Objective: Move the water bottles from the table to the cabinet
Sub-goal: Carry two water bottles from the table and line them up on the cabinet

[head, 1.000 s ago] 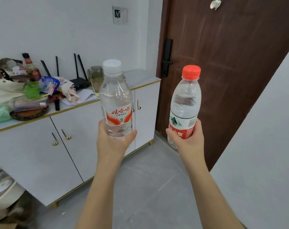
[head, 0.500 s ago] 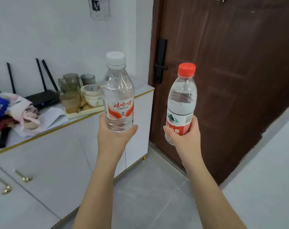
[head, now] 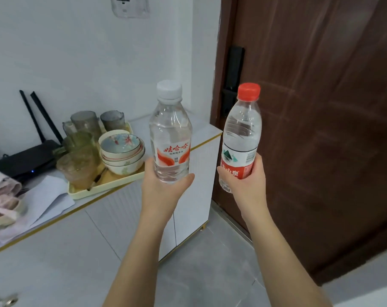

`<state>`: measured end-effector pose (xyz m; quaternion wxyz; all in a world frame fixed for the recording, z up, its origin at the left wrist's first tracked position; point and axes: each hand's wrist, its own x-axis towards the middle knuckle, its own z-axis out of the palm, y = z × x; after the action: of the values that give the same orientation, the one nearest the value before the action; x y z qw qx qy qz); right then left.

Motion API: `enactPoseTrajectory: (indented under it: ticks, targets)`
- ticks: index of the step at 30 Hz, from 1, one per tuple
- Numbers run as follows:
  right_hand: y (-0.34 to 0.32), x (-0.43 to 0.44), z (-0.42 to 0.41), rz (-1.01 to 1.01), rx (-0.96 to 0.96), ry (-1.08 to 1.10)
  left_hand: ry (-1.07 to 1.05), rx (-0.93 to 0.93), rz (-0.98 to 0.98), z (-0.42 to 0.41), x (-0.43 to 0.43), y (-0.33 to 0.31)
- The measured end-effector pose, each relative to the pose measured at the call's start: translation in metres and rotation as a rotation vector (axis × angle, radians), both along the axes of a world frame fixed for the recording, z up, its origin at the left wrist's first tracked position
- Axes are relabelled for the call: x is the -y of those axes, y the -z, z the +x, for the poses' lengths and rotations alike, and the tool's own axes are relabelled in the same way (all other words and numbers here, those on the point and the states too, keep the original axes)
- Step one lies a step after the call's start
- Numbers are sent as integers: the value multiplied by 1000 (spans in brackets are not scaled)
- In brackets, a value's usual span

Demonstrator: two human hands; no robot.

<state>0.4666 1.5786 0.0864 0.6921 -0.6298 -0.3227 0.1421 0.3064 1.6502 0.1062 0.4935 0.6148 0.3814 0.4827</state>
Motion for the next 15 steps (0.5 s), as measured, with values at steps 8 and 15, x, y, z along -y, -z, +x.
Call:
enactPoseTrajectory:
  ticks: [8,15]
  targets:
    - [16,-90,61,2,3,-94,-72,-25,-3,67,-72,19]
    - [19,-175,142,-27,-8,-220,-191,-41,-30,144,-142,30]
